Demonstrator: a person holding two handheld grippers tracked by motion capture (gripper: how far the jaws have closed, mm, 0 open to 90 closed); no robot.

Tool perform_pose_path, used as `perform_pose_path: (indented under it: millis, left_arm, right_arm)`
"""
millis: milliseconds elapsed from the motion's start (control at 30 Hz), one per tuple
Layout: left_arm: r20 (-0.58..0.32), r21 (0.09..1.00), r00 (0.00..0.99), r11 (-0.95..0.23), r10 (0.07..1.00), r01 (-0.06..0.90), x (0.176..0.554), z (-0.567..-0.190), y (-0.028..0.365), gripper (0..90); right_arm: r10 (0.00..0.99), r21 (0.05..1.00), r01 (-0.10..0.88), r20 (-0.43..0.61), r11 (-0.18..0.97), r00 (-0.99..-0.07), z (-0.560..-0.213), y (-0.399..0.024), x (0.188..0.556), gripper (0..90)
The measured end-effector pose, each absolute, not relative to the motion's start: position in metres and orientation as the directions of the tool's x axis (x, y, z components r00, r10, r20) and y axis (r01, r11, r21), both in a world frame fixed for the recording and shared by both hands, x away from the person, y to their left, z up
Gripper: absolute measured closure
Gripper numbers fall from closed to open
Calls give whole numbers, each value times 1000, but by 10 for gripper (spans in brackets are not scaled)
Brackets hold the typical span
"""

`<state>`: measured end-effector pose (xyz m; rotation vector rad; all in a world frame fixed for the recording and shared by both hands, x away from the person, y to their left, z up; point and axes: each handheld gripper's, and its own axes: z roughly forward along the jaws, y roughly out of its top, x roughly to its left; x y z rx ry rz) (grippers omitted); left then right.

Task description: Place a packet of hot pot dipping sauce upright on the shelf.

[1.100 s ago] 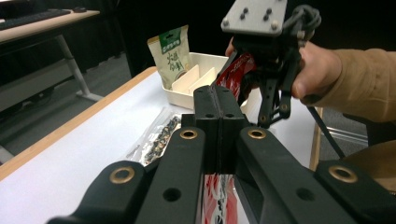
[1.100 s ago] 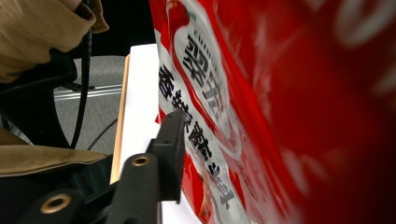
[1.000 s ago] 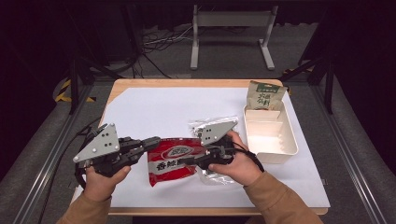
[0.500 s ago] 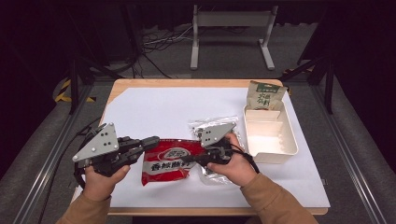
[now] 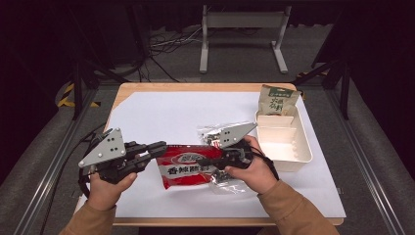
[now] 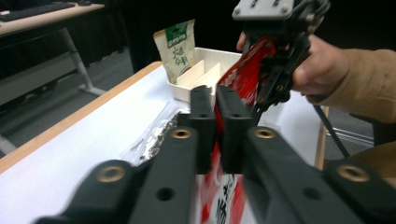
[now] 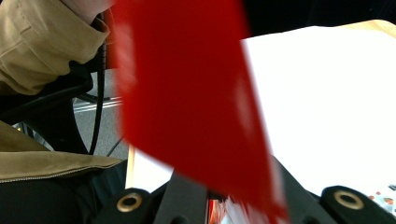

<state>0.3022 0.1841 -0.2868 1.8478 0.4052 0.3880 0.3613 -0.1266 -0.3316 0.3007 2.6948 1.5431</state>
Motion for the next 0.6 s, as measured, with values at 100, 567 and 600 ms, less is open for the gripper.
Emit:
perform_pose_path:
  millis: [100,567,600]
  left_arm:
    - [58,953,883,-290,465,91,303,-288,184,641]
    - [33,941,861,-307,507,144,314,-298,184,437]
    - [29,941,859,-304,512,150,315,-300,184,429]
  right_arm:
    - [187,858,157,72,490,-980,-323,-134,361,899]
    - [281,866,149,10,477,-960,-282,-173,368,898]
    - [297,866,150,1,476,-955,-278,-179,370,898]
